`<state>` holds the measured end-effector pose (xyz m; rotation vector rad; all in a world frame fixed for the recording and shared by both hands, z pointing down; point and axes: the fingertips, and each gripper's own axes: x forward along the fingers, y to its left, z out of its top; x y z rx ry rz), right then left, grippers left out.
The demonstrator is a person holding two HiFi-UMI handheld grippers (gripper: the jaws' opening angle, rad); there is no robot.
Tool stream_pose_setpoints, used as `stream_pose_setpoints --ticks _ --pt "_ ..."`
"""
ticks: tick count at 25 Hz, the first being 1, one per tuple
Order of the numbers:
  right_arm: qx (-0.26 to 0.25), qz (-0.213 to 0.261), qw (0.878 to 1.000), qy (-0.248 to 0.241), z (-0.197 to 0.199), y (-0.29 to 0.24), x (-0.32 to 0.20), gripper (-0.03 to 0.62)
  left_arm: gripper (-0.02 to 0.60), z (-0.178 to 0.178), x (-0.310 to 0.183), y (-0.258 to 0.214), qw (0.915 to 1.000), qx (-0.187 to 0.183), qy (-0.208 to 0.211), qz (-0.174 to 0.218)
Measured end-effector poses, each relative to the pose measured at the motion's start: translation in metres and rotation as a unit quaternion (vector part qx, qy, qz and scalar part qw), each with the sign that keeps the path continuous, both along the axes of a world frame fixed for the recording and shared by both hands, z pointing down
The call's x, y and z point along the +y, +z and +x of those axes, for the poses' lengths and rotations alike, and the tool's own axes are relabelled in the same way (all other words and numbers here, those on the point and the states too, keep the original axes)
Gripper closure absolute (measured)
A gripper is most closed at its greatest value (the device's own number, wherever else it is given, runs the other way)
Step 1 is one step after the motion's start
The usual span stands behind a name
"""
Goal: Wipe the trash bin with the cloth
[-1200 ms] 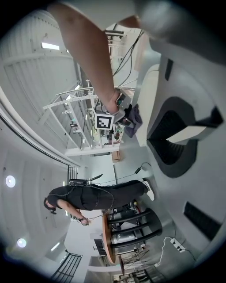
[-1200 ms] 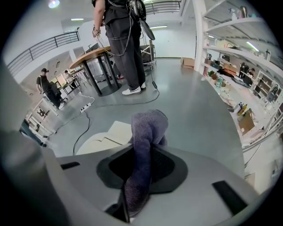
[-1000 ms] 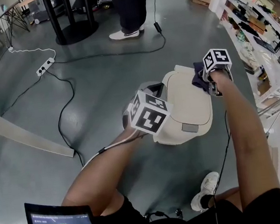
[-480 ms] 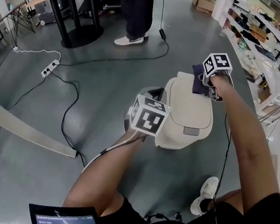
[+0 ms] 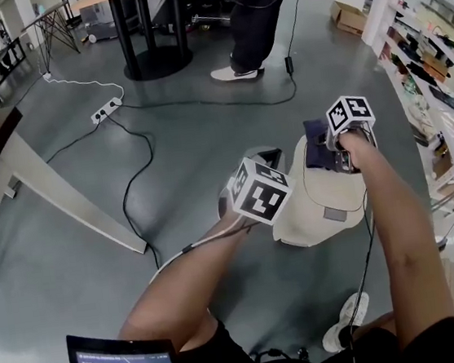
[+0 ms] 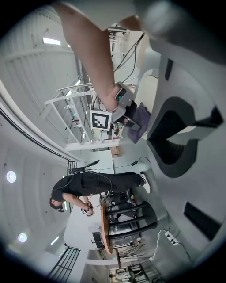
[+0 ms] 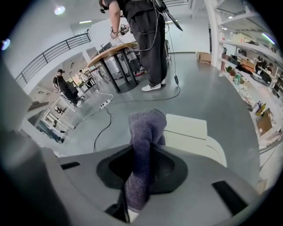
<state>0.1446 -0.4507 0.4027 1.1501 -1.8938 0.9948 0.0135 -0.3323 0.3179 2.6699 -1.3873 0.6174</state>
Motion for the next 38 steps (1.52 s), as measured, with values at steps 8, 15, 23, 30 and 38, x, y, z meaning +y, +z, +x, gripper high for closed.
stream_pose_setpoints --ticks 8,15,23,30,38 --pt "0.014 -0.006 1.0 0.005 -0.014 0.015 0.008 0.514 0.581 -0.015 0.011 0.01 0.9999 -0.011 -0.007 -0.01" --pt "0.026 0.005 1.0 0.014 -0.002 0.012 0.014 0.514 0.581 -0.019 0.015 0.01 0.9997 0.003 -0.014 -0.018" --pt "0.019 0.009 0.998 0.052 0.049 0.012 0.022 0.514 0.581 0.015 0.018 0.017 0.9942 0.069 -0.003 -0.082" --pt "0.02 0.015 0.996 0.09 0.102 0.009 0.034 0.514 0.581 0.027 0.015 0.022 0.9965 0.038 0.012 -0.073" --pt "0.031 0.014 0.992 0.119 0.143 0.01 0.047 0.514 0.581 0.018 0.014 0.022 0.9967 0.026 0.009 -0.076"
